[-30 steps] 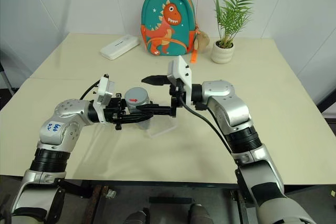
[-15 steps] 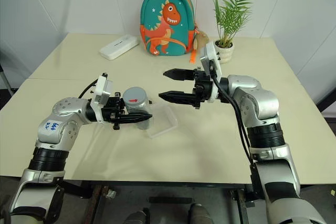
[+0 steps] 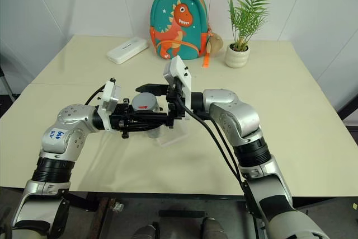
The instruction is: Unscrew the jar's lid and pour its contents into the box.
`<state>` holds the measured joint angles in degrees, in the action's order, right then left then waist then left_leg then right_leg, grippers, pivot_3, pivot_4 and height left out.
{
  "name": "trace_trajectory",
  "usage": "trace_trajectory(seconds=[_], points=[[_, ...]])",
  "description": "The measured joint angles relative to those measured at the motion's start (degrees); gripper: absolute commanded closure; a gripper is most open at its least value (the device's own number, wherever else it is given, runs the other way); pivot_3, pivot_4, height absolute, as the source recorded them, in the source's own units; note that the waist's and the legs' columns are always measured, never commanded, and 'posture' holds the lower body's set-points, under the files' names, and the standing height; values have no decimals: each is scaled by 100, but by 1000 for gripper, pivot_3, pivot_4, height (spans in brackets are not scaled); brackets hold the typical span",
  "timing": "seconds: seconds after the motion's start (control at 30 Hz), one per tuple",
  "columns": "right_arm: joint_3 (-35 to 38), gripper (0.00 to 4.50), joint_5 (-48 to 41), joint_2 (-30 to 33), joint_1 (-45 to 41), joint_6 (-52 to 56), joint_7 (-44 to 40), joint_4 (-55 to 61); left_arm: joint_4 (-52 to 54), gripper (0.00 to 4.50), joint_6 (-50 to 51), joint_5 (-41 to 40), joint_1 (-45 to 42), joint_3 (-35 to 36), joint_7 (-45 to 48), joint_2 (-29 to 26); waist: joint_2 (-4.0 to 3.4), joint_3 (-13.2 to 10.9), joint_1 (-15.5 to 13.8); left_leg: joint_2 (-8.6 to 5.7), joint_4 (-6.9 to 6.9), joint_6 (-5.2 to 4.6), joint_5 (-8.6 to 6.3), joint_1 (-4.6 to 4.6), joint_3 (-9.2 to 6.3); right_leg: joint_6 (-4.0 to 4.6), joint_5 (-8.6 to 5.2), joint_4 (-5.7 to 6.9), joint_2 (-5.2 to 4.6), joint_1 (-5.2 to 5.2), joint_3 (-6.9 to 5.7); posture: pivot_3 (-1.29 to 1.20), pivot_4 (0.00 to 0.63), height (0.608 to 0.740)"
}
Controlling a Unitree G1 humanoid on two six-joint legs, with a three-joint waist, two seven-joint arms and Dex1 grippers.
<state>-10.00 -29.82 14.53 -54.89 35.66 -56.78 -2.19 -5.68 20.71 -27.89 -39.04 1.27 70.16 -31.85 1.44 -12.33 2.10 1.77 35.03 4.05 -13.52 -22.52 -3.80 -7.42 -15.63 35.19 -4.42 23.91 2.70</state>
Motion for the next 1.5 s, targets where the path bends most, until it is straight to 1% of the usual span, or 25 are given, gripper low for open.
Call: trace_trajectory(seconds=[0.17,0.37,0.67,0.8,0.93,1.07,1.17,1.3,1.5], points=[[1,47,96,-101,-99,-177,51,-263,0,2542,6,0,0,10,-26,2,0,0,5,0,-1,0,0,0,0,0,0,0,0,0,0,0,150,740],[2,47,107,-45,-231,-287,-84,-474,0,2542,49,-2,-1,30,-111,15,0,0,-4,0,-1,0,0,0,0,0,0,0,0,0,0,0,150,740],[79,47,64,688,-229,-557,-500,-667,-87,2542,158,17,29,78,-310,0,0,0,-11,0,-1,0,0,0,0,0,0,-2,0,1,0,0,150,740],[643,47,242,1317,-178,-538,-328,-1196,47,2542,129,-4,112,94,-132,-66,0,0,-53,-2,0,0,0,-5,0,0,0,-10,0,0,1,0,150,740],[749,47,134,1353,-42,-413,-486,-1084,72,2542,129,-4,116,85,-119,-57,0,0,13,0,-5,-3,-2,-5,3,-1,-1,-10,0,3,2,0,150,740],[803,47,-90,1302,70,-169,-587,-777,73,2542,129,-4,120,89,-118,-58,-3,-2,37,0,-4,-2,-1,-6,3,-2,-1,-7,0,5,2,0,150,740],[808,47,-300,999,61,-2,-491,-393,73,2542,129,-4,120,90,-119,-59,-3,-2,63,0,-2,-2,-1,-5,2,-2,-1,-1,0,5,3,0,150,740],[737,47,-350,464,39,202,-25,-7,78,2542,131,-4,121,89,-123,-59,-3,-2,77,0,0,-1,0,-5,2,-2,-1,2,0,5,3,0,150,740],[242,47,-259,34,42,420,438,437,80,2542,131,-3,121,85,-126,-55,-3,-2,78,0,-2,-1,-1,-6,2,-2,-1,1,0,7,3,0,150,740]])
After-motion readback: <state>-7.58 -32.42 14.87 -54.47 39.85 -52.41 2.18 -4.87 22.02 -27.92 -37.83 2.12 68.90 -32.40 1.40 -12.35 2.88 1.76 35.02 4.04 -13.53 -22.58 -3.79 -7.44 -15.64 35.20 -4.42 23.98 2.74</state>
